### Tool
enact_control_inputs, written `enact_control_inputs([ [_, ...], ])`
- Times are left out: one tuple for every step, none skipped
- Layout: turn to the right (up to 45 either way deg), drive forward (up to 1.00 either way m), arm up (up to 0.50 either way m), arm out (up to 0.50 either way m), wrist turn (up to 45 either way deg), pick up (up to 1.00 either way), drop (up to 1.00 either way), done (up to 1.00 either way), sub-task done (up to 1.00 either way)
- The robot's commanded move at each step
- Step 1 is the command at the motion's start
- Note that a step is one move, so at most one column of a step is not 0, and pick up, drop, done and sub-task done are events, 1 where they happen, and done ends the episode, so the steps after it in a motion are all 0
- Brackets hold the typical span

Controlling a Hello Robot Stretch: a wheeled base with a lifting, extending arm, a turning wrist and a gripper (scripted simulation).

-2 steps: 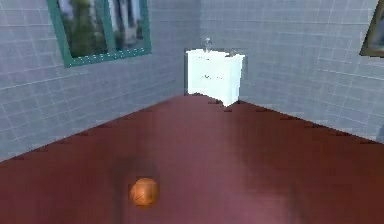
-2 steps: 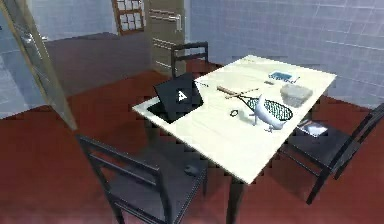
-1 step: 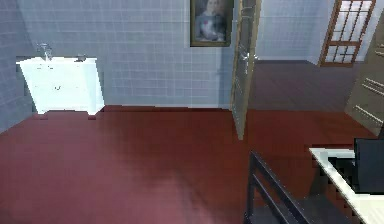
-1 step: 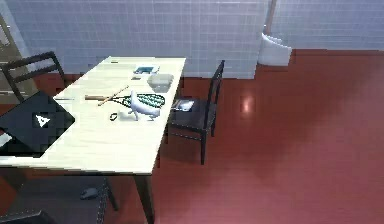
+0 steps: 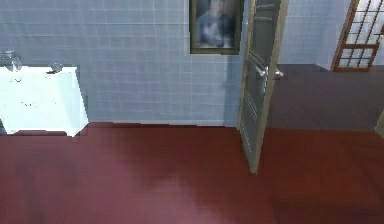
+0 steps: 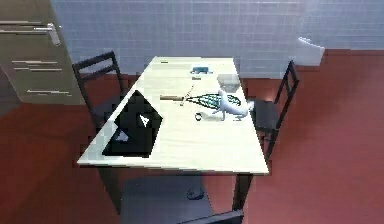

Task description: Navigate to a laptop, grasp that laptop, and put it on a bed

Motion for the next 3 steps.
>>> enact_control_inputs([
  [6.0, 0.0, 0.0, 0.0, 0.0, 0.0, 0.0, 0.0, 0.0],
  [0.0, 0.35, 0.0, 0.0, 0.0, 0.0, 0.0, 0.0, 0.0],
  [45.0, 0.0, 0.0, 0.0, 0.0, 0.0, 0.0, 0.0, 0.0],
])
